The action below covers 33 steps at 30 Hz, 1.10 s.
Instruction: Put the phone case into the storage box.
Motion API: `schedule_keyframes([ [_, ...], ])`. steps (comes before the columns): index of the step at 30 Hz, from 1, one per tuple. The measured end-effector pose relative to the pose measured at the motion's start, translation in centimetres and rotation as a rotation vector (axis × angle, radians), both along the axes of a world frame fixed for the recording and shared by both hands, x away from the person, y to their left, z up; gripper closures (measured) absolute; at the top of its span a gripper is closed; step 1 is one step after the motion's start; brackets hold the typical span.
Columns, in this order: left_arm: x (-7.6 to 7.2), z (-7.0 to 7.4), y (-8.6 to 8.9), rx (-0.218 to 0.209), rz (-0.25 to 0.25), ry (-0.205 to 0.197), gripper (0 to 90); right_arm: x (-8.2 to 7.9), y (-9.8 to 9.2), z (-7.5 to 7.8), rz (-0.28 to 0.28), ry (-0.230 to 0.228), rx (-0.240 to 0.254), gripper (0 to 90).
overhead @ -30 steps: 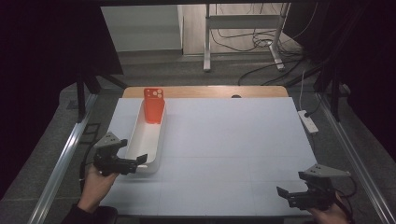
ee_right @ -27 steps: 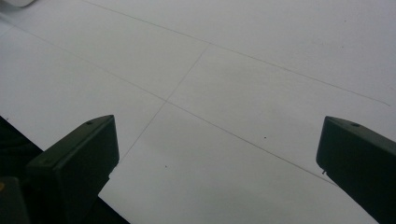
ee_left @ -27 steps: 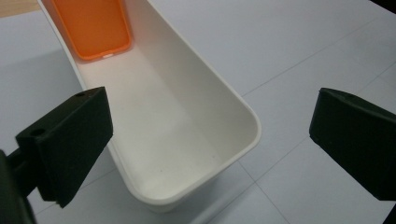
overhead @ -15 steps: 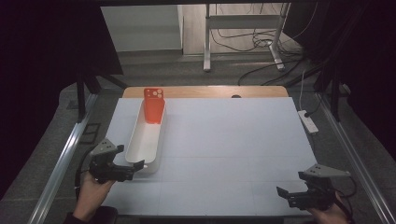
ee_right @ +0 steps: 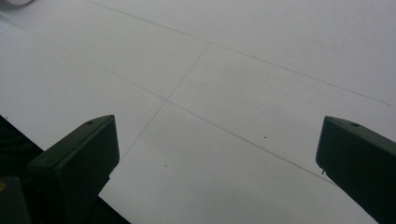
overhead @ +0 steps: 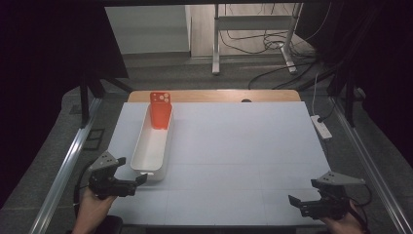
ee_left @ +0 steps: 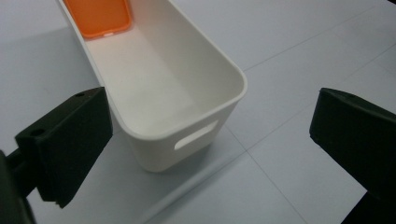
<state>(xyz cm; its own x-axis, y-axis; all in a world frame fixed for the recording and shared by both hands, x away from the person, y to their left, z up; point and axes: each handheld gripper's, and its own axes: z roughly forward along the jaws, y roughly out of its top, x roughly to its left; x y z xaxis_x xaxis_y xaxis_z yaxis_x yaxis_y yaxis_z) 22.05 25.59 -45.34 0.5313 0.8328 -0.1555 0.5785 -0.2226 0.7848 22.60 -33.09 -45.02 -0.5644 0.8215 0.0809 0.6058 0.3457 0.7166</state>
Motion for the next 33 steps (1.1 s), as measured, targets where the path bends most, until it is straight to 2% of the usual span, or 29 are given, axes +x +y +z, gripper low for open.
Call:
schedule_keyframes([
  [12, -1.3, -0.9, 0.3, 0.019, 0.009, 0.014, 0.0, 0.0, 0.0, 0.0, 0.0, 0.0, -0.001, 0.0],
  [21, -2.1, -1.4, 0.5, 0.063, 0.021, 0.026, 0.0, 0.0, 0.1, 0.0, -0.001, 0.001, -0.001, 0.0],
  [26, -2.1, -1.9, 0.5, 0.096, 0.031, 0.045, 0.0, 0.0, 0.0, 0.0, -0.002, 0.0, 0.002, 0.0],
  [33, -2.0, -2.0, 0.5, 0.1, 0.043, 0.062, 0.0, 0.0, 0.0, 0.0, -0.001, 0.0, 0.001, 0.0],
])
